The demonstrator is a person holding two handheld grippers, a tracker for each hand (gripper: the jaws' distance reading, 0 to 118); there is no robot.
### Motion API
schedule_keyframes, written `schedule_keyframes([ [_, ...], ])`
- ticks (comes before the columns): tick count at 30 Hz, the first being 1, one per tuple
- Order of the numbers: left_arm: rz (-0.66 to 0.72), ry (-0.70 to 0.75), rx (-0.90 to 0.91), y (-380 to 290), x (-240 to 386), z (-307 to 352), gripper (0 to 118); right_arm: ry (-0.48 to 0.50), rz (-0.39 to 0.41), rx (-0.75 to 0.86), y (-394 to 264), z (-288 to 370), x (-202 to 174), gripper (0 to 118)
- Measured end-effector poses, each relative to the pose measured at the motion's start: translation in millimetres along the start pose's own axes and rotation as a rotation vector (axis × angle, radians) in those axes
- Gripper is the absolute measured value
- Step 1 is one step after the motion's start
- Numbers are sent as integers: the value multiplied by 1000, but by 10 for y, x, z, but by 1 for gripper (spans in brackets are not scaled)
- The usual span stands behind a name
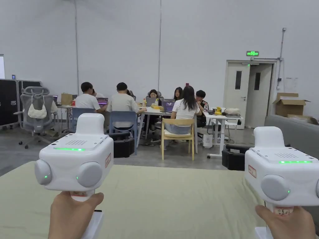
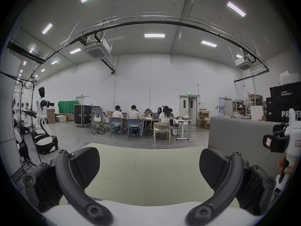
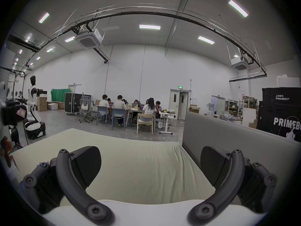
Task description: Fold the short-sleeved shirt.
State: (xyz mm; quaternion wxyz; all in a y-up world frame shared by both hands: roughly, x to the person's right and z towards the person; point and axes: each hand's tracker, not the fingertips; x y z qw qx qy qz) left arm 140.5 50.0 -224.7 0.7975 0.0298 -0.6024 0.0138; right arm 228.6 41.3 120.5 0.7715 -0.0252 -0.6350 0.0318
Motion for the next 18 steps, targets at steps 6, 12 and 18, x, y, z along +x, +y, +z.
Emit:
schedule_keyframes([
  [6,31,-28,-12,-7,-1,-2,118,-9,3,-4,-8,-8,20,118],
  [12,1,-12,-23,27,17,38,118,-5,-20,-5,-13,3,46,118],
  [18,-9,-2,-22,17,-3,53,118,7,-17,-8,-29,7,29,118],
])
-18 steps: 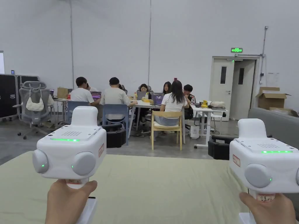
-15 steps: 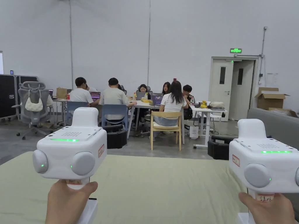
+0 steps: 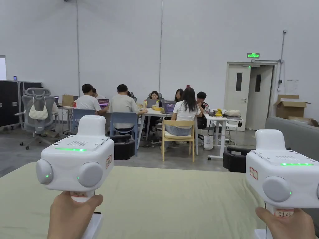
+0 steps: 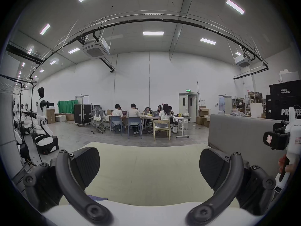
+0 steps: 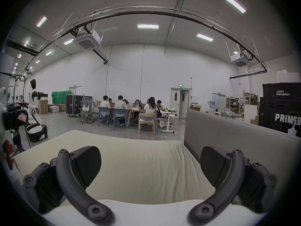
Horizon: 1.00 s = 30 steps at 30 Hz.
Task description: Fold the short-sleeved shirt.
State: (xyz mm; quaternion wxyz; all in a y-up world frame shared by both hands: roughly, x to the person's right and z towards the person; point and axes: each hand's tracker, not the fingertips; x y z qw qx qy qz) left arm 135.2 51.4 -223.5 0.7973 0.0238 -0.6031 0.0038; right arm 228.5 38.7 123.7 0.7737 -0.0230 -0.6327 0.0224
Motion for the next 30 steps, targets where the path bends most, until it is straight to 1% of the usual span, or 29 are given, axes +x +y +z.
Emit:
schedule_keyframes([
  [30,-8,12,0,-18,-56,-32,118,13,16,3,10,-17,-68,118],
])
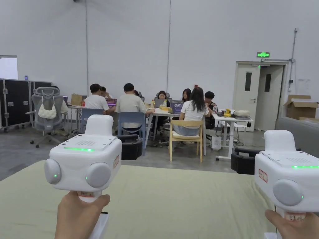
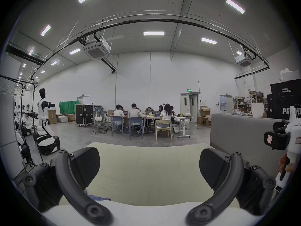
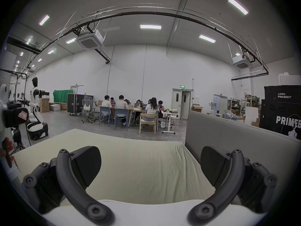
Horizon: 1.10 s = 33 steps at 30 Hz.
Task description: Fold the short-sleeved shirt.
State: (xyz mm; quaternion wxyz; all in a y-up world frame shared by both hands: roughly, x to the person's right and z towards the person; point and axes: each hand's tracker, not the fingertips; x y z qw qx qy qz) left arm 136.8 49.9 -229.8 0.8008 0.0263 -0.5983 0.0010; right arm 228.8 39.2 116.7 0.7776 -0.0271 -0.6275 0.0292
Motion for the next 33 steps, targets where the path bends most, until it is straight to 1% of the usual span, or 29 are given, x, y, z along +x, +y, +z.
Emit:
schedule_keyframes([
  [13,17,-13,-14,-22,-5,-33,118,17,2,-29,-46,-56,-22,118],
  [19,6,-12,-10,-10,30,-81,118,2,-6,-4,-36,-57,-16,118],
  [24,8,-23,-6,-32,72,-125,118,7,-41,-2,-48,-57,1,118],
  [28,7,-36,-26,-37,62,-184,118,-7,-26,-14,-91,-92,5,118],
  [30,-10,-9,-38,-56,82,-189,118,-12,-32,-5,-147,-57,28,118],
  [31,-8,-31,-35,-77,63,-170,118,-2,-30,-4,-169,-41,39,113],
  [32,-4,-74,-27,-97,54,-143,110,2,-15,3,-197,-24,29,89],
  [33,-21,-79,-22,-110,63,-122,67,-27,30,17,-238,-24,1,34],
])
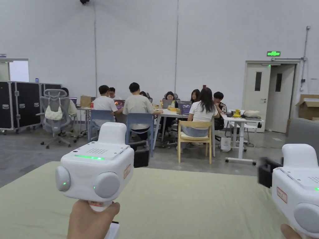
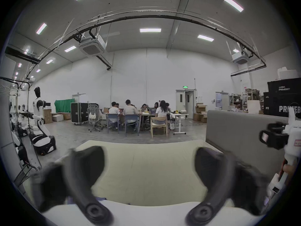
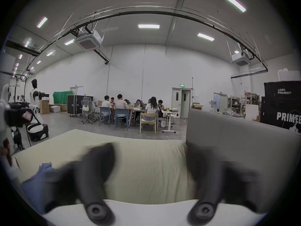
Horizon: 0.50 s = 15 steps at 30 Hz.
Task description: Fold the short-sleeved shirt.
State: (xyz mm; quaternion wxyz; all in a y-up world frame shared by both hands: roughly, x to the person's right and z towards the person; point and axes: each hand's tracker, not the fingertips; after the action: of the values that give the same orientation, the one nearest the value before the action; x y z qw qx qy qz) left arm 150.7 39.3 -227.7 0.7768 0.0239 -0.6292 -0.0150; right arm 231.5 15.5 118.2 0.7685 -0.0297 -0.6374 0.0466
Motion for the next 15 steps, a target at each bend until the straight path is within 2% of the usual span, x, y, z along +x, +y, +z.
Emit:
schedule_keyframes([
  [1,-32,30,-6,-4,33,-10,0,-36,16,-20,-37,-30,-17,3],
  [2,-40,96,-55,-30,33,-48,0,-66,-10,-23,-67,-31,-9,3],
  [4,29,1,-53,-93,-83,-30,0,75,-94,-56,-142,-31,91,3],
  [5,34,17,-64,-127,-126,-18,0,97,-117,-71,-164,-37,106,3],
  [9,41,136,-52,-315,-382,160,0,74,-86,-63,-278,-46,-44,3],
  [11,10,203,-79,-419,-614,327,0,129,-56,-78,-285,-78,-220,3],
  [15,-39,397,-129,-671,-1185,766,0,293,-38,-87,-357,-85,-950,3],
])
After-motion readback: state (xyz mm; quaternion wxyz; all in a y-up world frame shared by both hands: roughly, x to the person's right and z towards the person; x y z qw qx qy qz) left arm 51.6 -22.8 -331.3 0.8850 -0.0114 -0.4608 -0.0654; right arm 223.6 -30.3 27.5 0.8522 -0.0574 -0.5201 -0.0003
